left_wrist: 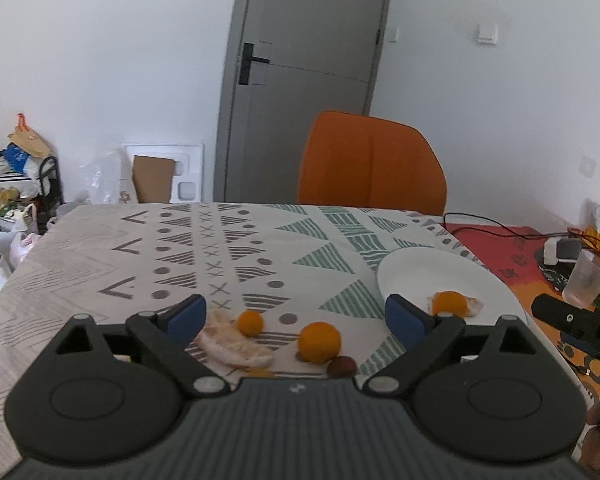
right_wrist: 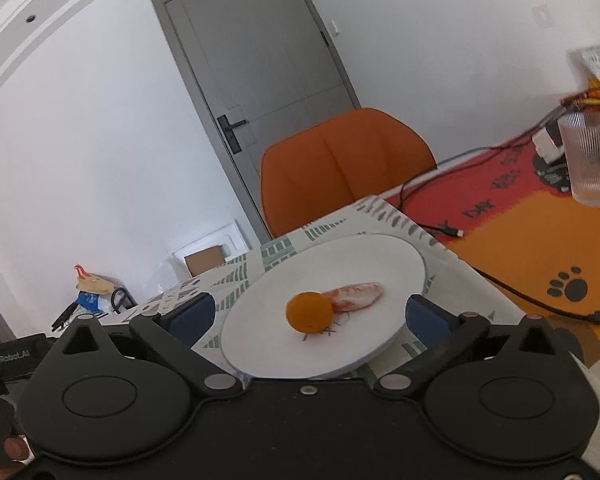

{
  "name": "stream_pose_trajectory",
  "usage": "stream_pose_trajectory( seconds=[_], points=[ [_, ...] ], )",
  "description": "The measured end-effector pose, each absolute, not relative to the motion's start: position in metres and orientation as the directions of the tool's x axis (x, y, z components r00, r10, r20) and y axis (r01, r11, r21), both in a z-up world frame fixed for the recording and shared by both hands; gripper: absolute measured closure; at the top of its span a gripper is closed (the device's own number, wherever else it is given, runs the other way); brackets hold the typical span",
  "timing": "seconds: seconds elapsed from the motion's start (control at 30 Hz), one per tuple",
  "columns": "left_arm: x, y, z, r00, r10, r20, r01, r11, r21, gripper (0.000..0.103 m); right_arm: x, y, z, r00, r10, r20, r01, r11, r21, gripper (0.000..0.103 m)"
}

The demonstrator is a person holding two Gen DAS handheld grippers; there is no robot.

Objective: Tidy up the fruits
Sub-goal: 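Open the right tool over the bowl while the left tool releases the orange there, then withdraw both open tools from the bowl back toward the fruit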

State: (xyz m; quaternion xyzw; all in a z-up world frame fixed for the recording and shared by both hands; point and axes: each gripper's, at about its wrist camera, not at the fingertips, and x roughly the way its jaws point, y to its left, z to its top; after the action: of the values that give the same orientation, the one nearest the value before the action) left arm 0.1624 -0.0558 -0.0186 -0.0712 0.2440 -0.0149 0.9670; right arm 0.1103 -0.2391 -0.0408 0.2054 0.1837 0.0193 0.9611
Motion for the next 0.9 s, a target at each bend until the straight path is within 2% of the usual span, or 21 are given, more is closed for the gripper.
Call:
stream_pose_trajectory(
  seconds=[0.67, 0.9],
  points=[
    [0.100, -0.009, -0.001, 0.897, -0.001, -0.442, -0.081, 0.982, -0.168, 0.007, 0.091, -0.197, -0.011, 0.926, 0.191, -0.325, -0.067, 0.931, 0.358, 0.000],
    [0.091, 0.005, -0.008, 0.885, -0.005, -0.465, -0.097, 0.976, -0.195, 0.007, 0.090, -0.177, -0.011, 0.898, 0.252, -0.360, -0.128, 0.934, 0.334, 0.000]
  ],
)
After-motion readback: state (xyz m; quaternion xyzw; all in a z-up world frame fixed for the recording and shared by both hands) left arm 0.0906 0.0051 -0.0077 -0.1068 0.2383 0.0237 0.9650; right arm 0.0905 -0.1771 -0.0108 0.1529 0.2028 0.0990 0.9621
